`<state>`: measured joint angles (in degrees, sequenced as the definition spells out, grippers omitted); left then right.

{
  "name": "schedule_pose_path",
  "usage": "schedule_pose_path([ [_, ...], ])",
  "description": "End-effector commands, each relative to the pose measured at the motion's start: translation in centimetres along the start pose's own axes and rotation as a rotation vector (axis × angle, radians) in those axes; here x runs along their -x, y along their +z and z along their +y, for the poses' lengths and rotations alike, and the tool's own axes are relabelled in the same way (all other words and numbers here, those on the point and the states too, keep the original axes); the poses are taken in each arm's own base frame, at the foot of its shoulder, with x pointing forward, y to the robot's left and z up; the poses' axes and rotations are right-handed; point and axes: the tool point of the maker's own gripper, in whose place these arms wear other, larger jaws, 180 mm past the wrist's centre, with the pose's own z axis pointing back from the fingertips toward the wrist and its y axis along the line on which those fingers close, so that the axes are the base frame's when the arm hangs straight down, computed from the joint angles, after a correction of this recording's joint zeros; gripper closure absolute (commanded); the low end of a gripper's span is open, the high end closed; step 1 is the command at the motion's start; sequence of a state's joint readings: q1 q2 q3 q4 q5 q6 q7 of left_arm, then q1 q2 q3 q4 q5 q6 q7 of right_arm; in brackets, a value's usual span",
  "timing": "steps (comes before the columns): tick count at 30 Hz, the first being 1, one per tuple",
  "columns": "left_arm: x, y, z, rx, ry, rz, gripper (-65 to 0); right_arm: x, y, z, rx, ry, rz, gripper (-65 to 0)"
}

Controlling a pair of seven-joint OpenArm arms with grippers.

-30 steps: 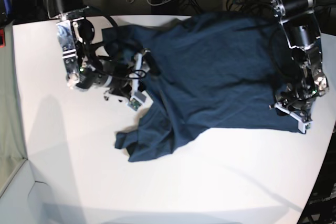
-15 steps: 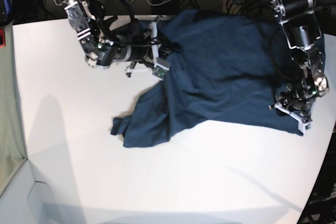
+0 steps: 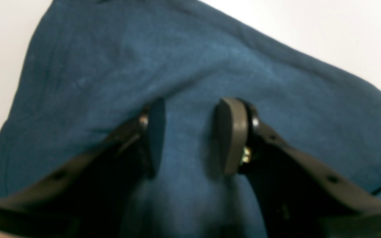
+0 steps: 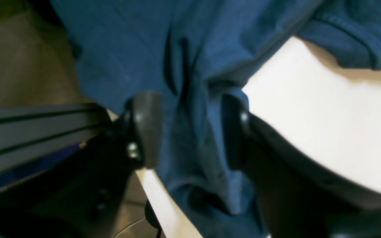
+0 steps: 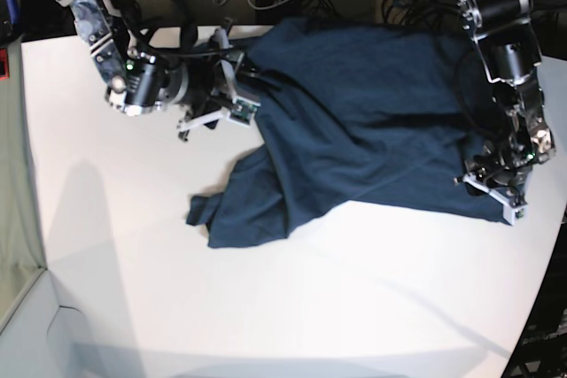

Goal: Layout the t-shirt on the table in an organized manner, then fold the t-shirt properly
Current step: 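Regrasp the shirt with the right gripper and pull it outward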

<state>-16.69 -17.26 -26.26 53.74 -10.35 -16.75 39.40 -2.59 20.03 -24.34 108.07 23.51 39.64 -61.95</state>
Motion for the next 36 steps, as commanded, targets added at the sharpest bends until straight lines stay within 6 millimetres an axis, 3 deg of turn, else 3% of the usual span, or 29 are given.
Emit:
schedule_pose_path([
  [1,0.9,0.1,0.7,-0.022,-0.011,0.056,-26.6,-1.2,0.6,-0.5,0.01,0.013,-0.043,-34.4],
  [4,0.9,0.1,0.7,-0.022,-0.011,0.056,-26.6,-1.9,1.7,-3.6,0.088,-0.008,-0.068,-34.7],
  [8,1.2,0.1,0.8,-0.024,-0.011,0.062,-26.6,-3.1,3.7,-10.1,0.231,-0.124,-0.138,-34.7],
  [11,1.3,0.1,0.8,-0.024,-0.01,0.063,-26.6,-3.1,3.5,-14.1,0.266,-0.245,-0.167,-34.7],
  [14,1.3,0.1,0.8,-0.024,-0.01,0.063,-26.6,-2.8,2.2,-16.3,0.242,-0.323,-0.154,-34.7],
  [21,1.4,0.1,0.7,-0.022,-0.009,0.063,-26.6,-3.3,-1.0,-16.6,0.166,-0.426,-0.223,-34.7],
  [28,1.7,0.1,0.8,-0.024,-0.009,0.07,-26.6,-1.9,-3.3,-16.3,0.122,-0.51,-0.252,-34.7],
  [36,1.9,0.0,0.5,-0.02,-0.011,0.074,-26.6,-3.1,-6.0,-13.7,0.046,-0.471,-0.25,-34.7],
])
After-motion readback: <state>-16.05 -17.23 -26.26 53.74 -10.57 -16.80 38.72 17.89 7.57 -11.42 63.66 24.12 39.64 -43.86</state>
